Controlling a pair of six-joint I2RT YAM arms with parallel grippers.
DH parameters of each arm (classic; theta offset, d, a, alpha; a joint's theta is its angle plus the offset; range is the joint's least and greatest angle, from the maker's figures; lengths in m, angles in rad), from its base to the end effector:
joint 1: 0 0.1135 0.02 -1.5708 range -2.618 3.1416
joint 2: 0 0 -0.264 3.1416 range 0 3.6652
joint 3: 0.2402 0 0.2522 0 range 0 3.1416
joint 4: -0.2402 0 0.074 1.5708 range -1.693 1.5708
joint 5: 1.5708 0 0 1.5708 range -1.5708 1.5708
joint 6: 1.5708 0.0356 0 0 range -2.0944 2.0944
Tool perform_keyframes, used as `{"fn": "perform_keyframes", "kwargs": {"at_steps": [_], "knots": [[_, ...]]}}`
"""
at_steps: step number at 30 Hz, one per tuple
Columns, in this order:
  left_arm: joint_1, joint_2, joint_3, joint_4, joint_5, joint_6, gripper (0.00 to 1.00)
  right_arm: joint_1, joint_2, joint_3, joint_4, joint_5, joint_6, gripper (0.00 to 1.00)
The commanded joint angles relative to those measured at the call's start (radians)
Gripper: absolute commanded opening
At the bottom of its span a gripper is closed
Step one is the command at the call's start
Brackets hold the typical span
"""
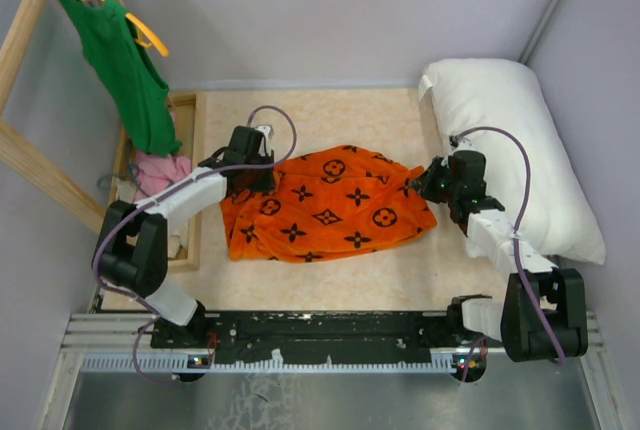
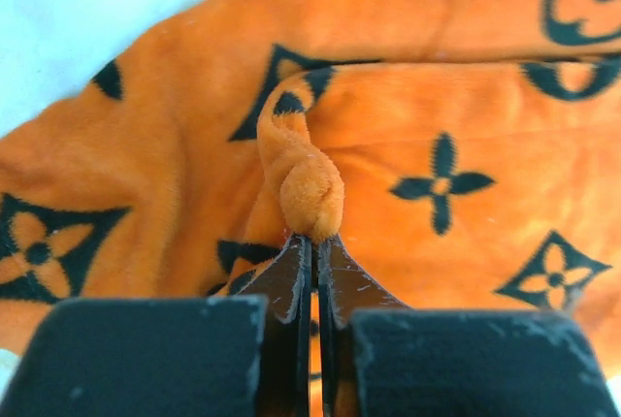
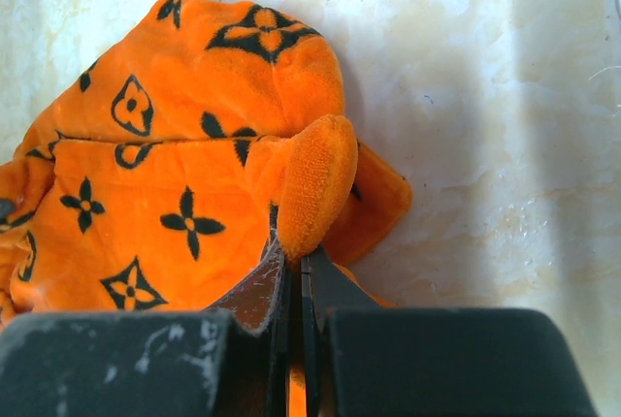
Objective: Remove the pillowcase from the pillow
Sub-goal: Fold the pillowcase at the center of the board.
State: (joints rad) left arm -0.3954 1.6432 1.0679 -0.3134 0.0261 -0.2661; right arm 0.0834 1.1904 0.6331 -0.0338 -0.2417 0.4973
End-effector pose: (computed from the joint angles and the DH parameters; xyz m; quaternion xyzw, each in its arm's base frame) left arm 0.3193 -0.1343 0.2088 0.0652 0.9401 -0.1202 0.3123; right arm 0.2502 0.0295 0.2195 0.1245 0.8689 0.2356 0.4171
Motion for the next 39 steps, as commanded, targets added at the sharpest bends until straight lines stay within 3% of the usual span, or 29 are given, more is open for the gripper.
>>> {"fn": "perform_keyframes", "kwargs": {"at_steps": [1, 8, 13, 25, 35, 37, 39], "knots": [[-0.035, -0.087, -0.077, 0.104, -0.045, 0.025, 0.0, 0.006, -0.027, -0.001, 0.041, -0.008, -0.011, 0.0], [-0.047, -0.03, -0.108, 0.103, -0.105, 0.036, 0.0, 0.006, -0.02, -0.004, 0.05, -0.015, -0.009, 0.0], [-0.053, 0.021, -0.085, 0.102, -0.169, 0.03, 0.06, 0.006, -0.02, -0.004, 0.049, -0.015, -0.011, 0.0], [-0.054, 0.06, -0.063, 0.118, -0.224, 0.029, 0.53, 0.006, -0.014, -0.009, 0.057, -0.015, -0.011, 0.0], [-0.054, 0.071, -0.036, 0.157, -0.12, 0.032, 0.59, 0.006, -0.008, -0.008, 0.055, -0.014, -0.01, 0.0], [-0.054, 0.066, -0.04, 0.163, -0.111, 0.033, 0.54, 0.006, -0.008, -0.009, 0.055, -0.013, -0.01, 0.0], [-0.053, 0.066, -0.04, 0.161, -0.118, 0.036, 0.37, 0.005, -0.005, -0.006, 0.054, -0.012, -0.01, 0.0]]}}
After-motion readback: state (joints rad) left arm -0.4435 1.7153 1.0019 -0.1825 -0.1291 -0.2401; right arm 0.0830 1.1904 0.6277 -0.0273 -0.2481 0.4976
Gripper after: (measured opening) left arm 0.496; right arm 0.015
